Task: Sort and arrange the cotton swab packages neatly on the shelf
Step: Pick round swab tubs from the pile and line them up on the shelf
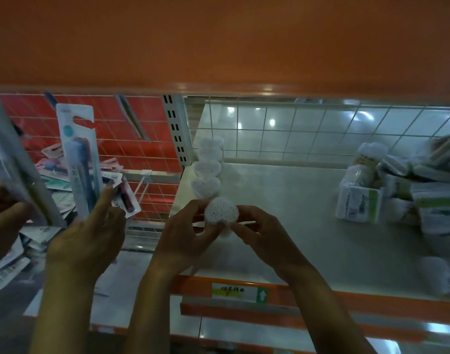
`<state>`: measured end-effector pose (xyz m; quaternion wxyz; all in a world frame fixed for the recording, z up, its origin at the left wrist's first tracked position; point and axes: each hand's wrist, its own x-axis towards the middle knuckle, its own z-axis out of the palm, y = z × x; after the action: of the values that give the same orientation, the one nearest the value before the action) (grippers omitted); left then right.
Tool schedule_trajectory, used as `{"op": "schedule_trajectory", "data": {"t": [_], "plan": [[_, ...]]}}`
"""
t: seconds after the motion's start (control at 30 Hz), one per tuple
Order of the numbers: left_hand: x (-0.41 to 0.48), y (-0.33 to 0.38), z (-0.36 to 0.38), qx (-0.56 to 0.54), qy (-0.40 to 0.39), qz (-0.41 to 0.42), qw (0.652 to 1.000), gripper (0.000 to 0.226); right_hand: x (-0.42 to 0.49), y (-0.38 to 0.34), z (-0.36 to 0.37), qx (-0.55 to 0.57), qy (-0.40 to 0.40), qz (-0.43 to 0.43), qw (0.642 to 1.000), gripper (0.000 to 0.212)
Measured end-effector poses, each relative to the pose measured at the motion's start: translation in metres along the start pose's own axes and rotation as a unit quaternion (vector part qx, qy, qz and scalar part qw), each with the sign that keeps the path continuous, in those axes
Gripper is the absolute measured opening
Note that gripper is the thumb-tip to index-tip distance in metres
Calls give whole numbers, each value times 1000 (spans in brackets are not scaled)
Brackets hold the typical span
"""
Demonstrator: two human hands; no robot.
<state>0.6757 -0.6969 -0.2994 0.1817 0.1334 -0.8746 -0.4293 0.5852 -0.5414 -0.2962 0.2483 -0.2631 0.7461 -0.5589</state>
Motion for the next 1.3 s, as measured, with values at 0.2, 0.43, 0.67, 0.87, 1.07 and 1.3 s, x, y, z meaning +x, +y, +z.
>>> {"op": "schedule_trajectory", "data": {"t": [0.2,0.43,0.67,0.87,1.07,1.3], "plan": [[-3,-7,-14,-8,-43,-37,998,61,1,2,9,-5,-3,-1,1000,38],[-6,-9,-25,0,-96,-27,995,77,5,4,17,9,10,0,1000,37],[-5,-5,-32,27,-87,-25,995,65,8,6,26,8,14,5,1000,13],[-4,-4,-28,98,-17,-43,994,67,10,9,30,-21,-14,-11,1000,24],[-1,-5,-21,94,19,-54,994,78,11,8,35,-4,0,-10,1000,27],[0,-10,-25,107,4,-39,993,66,16,11,37,-33,59,12,998,35]]}}
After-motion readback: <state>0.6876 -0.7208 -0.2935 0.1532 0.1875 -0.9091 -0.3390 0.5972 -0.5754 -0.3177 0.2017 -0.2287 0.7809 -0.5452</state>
